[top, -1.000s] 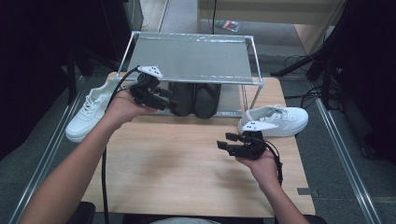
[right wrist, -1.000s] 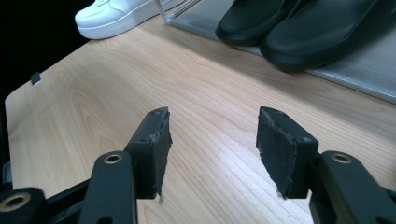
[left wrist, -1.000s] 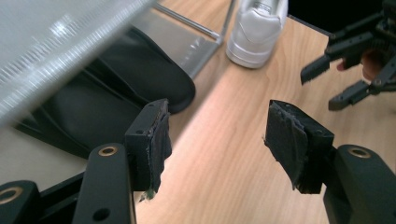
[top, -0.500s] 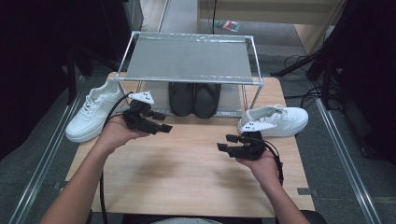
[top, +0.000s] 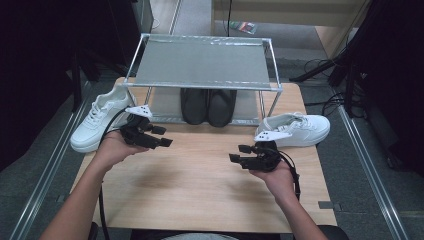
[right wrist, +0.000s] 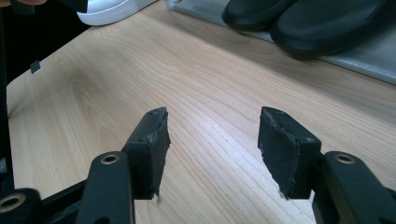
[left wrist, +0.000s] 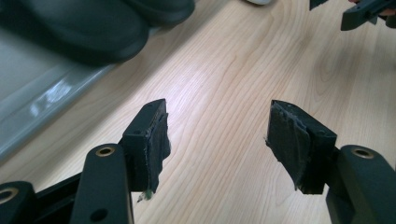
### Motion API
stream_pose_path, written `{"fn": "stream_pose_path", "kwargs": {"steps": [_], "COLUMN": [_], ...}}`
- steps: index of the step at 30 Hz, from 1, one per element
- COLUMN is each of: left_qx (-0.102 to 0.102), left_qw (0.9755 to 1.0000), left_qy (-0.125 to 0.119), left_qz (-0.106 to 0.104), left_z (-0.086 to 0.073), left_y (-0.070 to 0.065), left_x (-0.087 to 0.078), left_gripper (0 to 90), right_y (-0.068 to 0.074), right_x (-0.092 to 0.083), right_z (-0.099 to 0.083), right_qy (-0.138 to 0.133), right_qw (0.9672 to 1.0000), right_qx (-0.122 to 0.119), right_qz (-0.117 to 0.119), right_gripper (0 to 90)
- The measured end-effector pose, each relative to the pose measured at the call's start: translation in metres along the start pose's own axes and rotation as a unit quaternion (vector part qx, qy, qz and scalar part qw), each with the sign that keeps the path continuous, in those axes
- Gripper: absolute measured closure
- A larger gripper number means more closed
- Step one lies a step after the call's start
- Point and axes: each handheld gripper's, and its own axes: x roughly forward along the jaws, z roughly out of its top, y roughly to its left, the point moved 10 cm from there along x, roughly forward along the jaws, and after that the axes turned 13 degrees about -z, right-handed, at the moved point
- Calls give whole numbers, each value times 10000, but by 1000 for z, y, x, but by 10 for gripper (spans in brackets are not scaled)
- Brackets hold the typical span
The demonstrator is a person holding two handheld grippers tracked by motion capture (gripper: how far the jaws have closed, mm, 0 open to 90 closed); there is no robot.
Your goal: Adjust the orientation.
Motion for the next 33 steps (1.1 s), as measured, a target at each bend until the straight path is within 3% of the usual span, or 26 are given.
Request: {"fn": "stream_pose_path", "kwargs": {"steps": [11, 20, 25, 26, 27, 30, 33], "left_qx": [-202, -558, -770, -821, -821, -1011, -1117], "left_qw": [9990, 9953, 9902, 9876, 9876, 9830, 9808], "left_qy": [-120, -357, -637, -675, -675, -906, -970], "left_qz": [371, 703, 977, 1158, 1158, 1239, 1267], "left_z": [-21, -42, -49, -52, -52, -54, -54], "left_y": [17, 39, 54, 62, 62, 76, 86], "left_x": [-30, -65, -84, -93, -93, -106, -111], "left_gripper": [398, 407, 410, 404, 404, 410, 415], "right_y": [0, 0, 0, -1, -1, -3, -3], "right_x": [4, 9, 9, 9, 9, 10, 9], "right_z": [2, 4, 3, 3, 3, 1, -1], "right_qy": [36, 65, 84, 88, 88, 114, 123], "right_qw": [10000, 10000, 10000, 10000, 10000, 9999, 9999], "right_qx": [-2, -38, -49, -18, -18, -5, -6], "right_qz": [17, 43, -10, -25, -25, -72, -79], "right_gripper": [443, 442, 438, 437, 437, 436, 436]}}
